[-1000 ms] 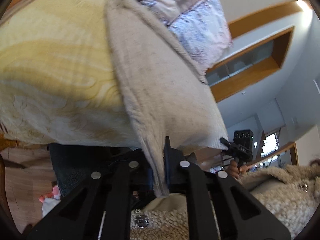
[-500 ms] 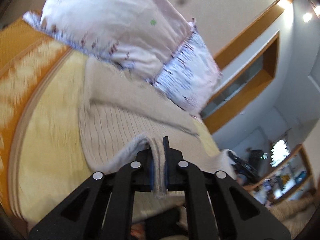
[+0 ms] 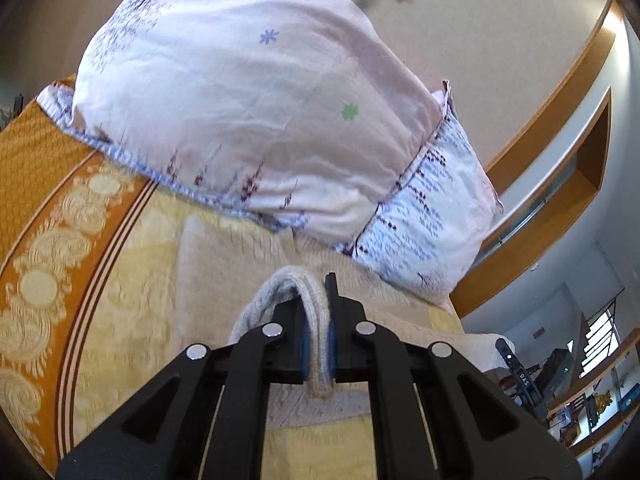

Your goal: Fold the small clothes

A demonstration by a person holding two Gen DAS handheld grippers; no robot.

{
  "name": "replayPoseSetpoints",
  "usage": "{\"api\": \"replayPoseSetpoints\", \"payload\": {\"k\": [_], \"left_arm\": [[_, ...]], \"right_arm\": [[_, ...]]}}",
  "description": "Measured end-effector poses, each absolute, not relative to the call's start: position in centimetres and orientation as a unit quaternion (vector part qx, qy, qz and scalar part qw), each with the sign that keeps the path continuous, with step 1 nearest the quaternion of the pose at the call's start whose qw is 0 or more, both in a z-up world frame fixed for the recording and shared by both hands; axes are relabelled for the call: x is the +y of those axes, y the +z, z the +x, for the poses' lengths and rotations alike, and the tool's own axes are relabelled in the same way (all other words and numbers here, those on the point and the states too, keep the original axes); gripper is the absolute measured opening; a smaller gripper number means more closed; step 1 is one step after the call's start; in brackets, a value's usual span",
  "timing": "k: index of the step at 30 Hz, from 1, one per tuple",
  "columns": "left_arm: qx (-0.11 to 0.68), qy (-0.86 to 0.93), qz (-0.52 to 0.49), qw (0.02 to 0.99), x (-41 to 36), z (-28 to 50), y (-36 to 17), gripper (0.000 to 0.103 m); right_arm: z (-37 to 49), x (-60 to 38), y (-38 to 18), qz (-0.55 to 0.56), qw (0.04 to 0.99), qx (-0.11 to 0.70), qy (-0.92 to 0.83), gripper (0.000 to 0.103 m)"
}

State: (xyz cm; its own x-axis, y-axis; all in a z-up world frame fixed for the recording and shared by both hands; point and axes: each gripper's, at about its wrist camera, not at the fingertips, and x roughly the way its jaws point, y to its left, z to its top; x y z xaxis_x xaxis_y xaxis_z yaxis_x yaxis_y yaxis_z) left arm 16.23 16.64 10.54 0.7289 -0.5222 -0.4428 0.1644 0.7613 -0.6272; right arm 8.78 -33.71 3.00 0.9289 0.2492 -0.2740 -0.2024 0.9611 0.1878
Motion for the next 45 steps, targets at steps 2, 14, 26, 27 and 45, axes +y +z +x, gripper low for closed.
{"api": "replayPoseSetpoints", "payload": {"k": [2,14,26,27,45], "left_arm": [[0.304,-0.191,-0.279,0.891,16.5,17.3,11.3,0.006],[0.341,-0.152,-0.278,0.885,15.8,24.2,7.5,0.006],[0.382,-0.117,-0.373,0.837,16.4,28.9,1.0,0.009],[0.378,-0.120,-0.388,0.832,16.6,28.8,1.0,0.015],[0.393,-0.099,-0.238,0.883,18.6,20.6,4.1,0.047]], "right_arm": [[9.7,-33.5,3.4,0.081,0.980,0.143,0.114,0.008],[19.5,-33.7,-0.5,0.139,0.959,0.230,0.087,0.008],[25.2,-34.7,-3.1,0.241,0.919,0.304,0.060,0.065],[24.7,-34.7,-2.5,0.239,0.924,0.292,0.060,0.075],[17.8,-38.1,-3.1,0.165,0.934,0.314,0.050,0.039]]}}
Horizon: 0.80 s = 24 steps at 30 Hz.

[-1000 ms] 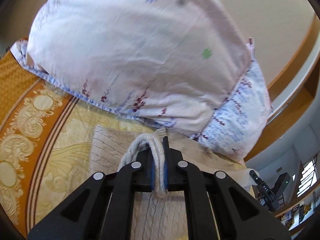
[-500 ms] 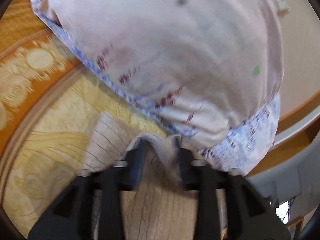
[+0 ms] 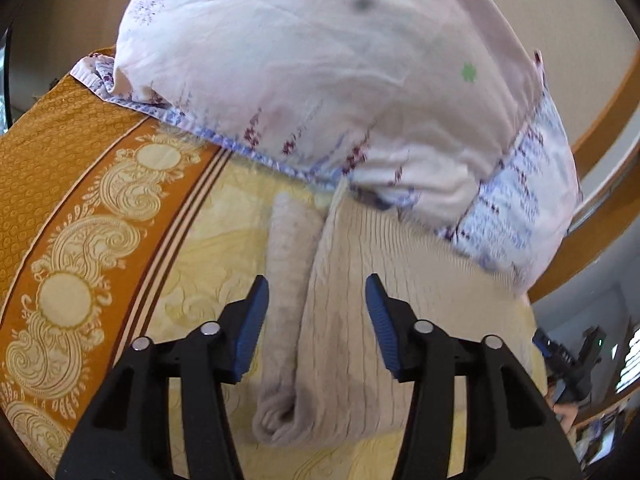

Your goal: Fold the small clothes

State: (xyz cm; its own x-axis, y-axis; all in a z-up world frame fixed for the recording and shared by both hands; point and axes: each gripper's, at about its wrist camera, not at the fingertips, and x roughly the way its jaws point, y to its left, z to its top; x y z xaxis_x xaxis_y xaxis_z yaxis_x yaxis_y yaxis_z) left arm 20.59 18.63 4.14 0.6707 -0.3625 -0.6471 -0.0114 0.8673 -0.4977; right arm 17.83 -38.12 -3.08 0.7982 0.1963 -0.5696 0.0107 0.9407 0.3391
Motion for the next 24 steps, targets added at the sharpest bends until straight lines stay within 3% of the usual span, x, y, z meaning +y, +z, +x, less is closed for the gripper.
{"api": "replayPoseSetpoints", "payload": {"k": [9,11,14,17,24], "left_arm": [[0.423,-0.111,-0.209,0.875,17.0,20.1,2.3,0.038],[0.425,-0.109,-0.206,0.875,16.9,20.1,2.0,0.035],[0.430,-0.114,-0.205,0.871,16.8,20.1,1.7,0.022],[0.439,-0.114,-0.203,0.868,16.7,20.1,1.3,0.009],[0.433,-0.129,-0.206,0.868,17.4,19.5,2.0,0.007]], "right_arm": [[17.7,-37.6,-4.9,0.143,0.927,0.343,0.057,0.032],[17.7,-37.2,-5.2,0.132,0.927,0.346,0.055,0.026],[17.5,-36.8,-5.2,0.119,0.930,0.344,0.054,0.014],[17.1,-36.5,-4.9,0.109,0.935,0.332,0.052,0.012],[15.2,-36.5,-3.2,0.120,0.944,0.304,0.052,0.011]]}}
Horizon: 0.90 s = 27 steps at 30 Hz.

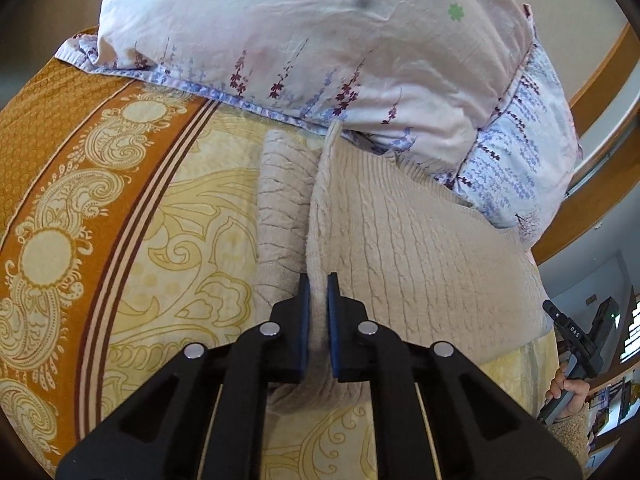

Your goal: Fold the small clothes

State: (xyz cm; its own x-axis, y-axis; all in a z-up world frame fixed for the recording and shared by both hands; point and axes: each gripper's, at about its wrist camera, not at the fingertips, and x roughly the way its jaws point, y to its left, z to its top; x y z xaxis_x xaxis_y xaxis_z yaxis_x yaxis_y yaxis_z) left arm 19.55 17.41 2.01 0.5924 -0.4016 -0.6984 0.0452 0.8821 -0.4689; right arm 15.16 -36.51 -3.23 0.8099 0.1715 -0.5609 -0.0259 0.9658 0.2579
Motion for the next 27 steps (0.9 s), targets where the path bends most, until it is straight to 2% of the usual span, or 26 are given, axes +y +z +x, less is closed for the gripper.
{"api": "replayPoseSetpoints", "payload": {"k": [12,15,17,18,20,21,25,27], "left_arm": [[0.437,-0.137,-0.208,0.864,18.1,18.5,0.8,0.007],[0.432,-0.137,-0.204,0.868,17.9,18.4,0.8,0.010],[0.427,-0.139,-0.206,0.869,17.9,18.3,1.1,0.012],[0.425,-0.141,-0.209,0.870,18.0,18.3,1.3,0.014],[0.413,-0.143,-0.220,0.872,18.3,18.1,2.0,0.025],[0.405,-0.142,-0.223,0.875,18.3,18.0,2.5,0.033],[0.379,-0.156,-0.206,0.889,16.6,18.1,4.4,0.047],[0.382,-0.164,-0.192,0.889,15.3,18.5,4.5,0.050]], "right_arm": [[15.3,-36.3,-6.4,0.107,0.930,0.353,0.006,0.011],[15.5,-35.9,-6.3,0.101,0.929,0.356,-0.003,0.011],[15.4,-35.8,-6.0,0.102,0.927,0.361,-0.005,0.017],[15.3,-35.8,-5.7,0.105,0.927,0.360,-0.006,0.020],[14.9,-35.7,-4.6,0.115,0.933,0.340,0.000,0.038],[14.7,-35.5,-4.0,0.113,0.937,0.330,0.001,0.040],[15.3,-32.4,-2.8,0.085,0.942,0.322,0.050,0.043],[16.1,-30.6,-3.1,0.072,0.938,0.330,0.072,0.043]]}}
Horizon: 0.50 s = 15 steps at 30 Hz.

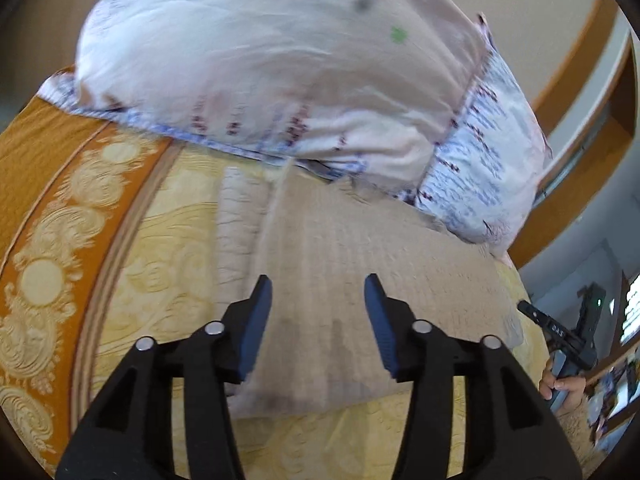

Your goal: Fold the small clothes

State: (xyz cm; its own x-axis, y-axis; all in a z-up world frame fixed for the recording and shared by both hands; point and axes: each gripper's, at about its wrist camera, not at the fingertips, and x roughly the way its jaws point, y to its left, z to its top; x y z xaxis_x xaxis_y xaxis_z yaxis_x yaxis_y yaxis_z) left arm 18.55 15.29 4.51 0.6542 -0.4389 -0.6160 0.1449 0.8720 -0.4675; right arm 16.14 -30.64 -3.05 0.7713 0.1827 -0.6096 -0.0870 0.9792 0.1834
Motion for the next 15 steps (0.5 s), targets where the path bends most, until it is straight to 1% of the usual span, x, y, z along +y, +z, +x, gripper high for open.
{"api": "replayPoseSetpoints", "payload": {"k": [4,6,9,12,15], "left_arm": [[0.409,-0.158,-0.177,0.881,13.5,20.0,3.2,0.051],[0.421,-0.151,-0.176,0.877,13.5,20.3,2.4,0.051],[0.419,-0.153,-0.162,0.880,13.4,20.1,1.8,0.051],[0.419,-0.159,-0.162,0.879,13.5,19.8,2.1,0.051],[0.410,-0.156,-0.204,0.875,15.3,20.3,2.9,0.053]], "right_arm": [[17.7,-27.0,-4.2,0.039,0.930,0.352,0.096,0.043],[18.3,-25.9,-5.1,0.013,0.925,0.368,0.089,0.046],[18.0,-24.3,-5.7,-0.047,0.930,0.359,0.071,0.048],[18.0,-24.6,-5.6,-0.043,0.929,0.359,0.074,0.048],[18.1,-25.3,-5.6,-0.024,0.929,0.360,0.086,0.049]]}}
